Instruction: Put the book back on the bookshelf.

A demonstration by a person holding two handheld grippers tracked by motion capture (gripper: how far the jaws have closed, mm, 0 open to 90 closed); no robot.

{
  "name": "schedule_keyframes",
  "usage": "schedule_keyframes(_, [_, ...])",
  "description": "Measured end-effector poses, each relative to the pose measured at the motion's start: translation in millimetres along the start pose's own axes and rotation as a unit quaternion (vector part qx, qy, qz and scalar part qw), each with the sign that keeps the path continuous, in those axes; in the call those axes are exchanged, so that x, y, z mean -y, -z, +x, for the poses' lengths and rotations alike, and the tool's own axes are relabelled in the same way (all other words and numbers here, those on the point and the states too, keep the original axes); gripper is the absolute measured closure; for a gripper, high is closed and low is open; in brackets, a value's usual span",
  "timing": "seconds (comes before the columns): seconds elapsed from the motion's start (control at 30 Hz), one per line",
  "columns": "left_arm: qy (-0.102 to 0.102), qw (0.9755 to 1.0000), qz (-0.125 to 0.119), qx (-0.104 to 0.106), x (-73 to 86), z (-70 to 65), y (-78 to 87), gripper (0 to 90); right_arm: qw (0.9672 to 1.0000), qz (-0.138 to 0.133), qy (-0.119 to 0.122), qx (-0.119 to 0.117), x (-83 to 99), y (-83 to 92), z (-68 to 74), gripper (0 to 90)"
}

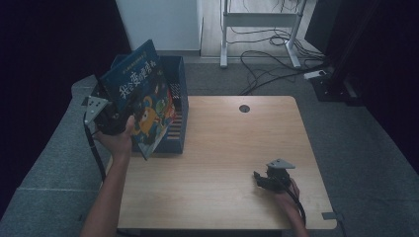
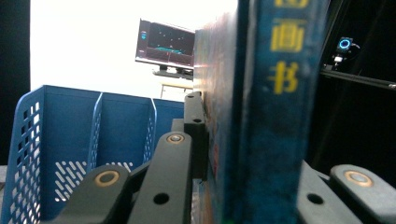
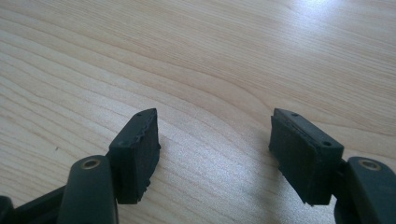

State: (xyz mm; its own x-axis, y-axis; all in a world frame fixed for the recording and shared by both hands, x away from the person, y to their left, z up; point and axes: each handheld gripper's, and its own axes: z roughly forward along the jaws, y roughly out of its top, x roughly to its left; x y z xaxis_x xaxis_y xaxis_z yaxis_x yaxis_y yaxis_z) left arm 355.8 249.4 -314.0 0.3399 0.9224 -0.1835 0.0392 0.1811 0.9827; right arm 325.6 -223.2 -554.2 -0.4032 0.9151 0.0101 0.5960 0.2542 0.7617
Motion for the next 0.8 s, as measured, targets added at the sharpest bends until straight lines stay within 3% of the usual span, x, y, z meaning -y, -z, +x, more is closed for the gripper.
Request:
schedule_keyframes(0.17, [-0.003,1.0,0.002,-0.005,-1.9,-1.5,-7.6,81.8,1.0,0.0,0.0,0.0,0.0,0.1,0.0,32.4])
schedule_keyframes(0.27, [-0.019,0.9998,0.003,-0.01,-4.0,-3.5,-12.3,81.8,1.0,0.0,0.0,0.0,0.1,0.1,0.1,32.4])
schedule_keyframes(0.43, [-0.029,0.9994,0.005,-0.016,-3.6,-5.7,-18.4,81.8,1.0,0.0,0.0,0.0,0.1,0.1,0.1,32.4])
schedule_keyframes(0.8, [-0.023,0.9992,0.017,-0.027,1.1,-5.7,-32.1,81.7,1.0,0.0,0.0,0.0,0.1,0.1,0.1,32.4])
